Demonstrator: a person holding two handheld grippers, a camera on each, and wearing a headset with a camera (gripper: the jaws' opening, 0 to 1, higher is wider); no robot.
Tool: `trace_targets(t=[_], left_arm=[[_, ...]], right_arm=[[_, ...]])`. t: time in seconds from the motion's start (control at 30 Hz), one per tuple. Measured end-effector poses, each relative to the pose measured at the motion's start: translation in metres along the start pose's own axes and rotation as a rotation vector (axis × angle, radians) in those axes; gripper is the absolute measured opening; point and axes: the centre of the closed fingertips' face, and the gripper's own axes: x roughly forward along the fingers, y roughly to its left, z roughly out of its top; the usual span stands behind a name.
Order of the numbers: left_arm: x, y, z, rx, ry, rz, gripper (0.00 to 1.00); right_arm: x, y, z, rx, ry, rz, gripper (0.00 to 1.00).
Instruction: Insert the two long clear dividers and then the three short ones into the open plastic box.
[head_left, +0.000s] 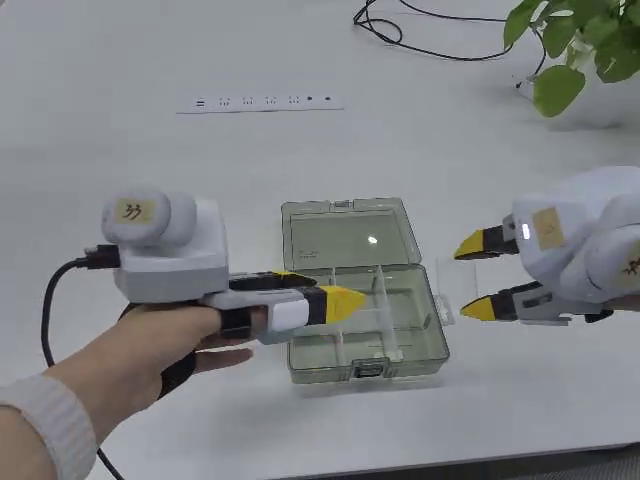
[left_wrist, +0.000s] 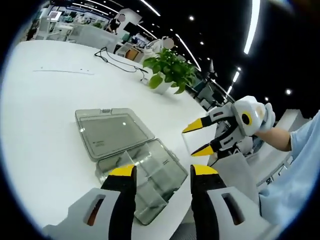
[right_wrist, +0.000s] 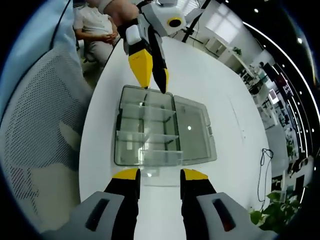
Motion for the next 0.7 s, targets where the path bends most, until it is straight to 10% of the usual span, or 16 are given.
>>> trace_targets(t=[0.3, 0.7], left_arm=[[0.018, -0.018, -0.006, -0.148, 0.066, -0.058, 0.18], [0.017, -0.016, -0.004, -0.265, 0.036, -0.081, 0.03]], right_arm=[[0.018, 0.001, 0.035, -0.038, -0.032, -0.007, 0.32], [0.027, 0.003, 0.065, -0.079, -0.068, -0.006, 0.32]])
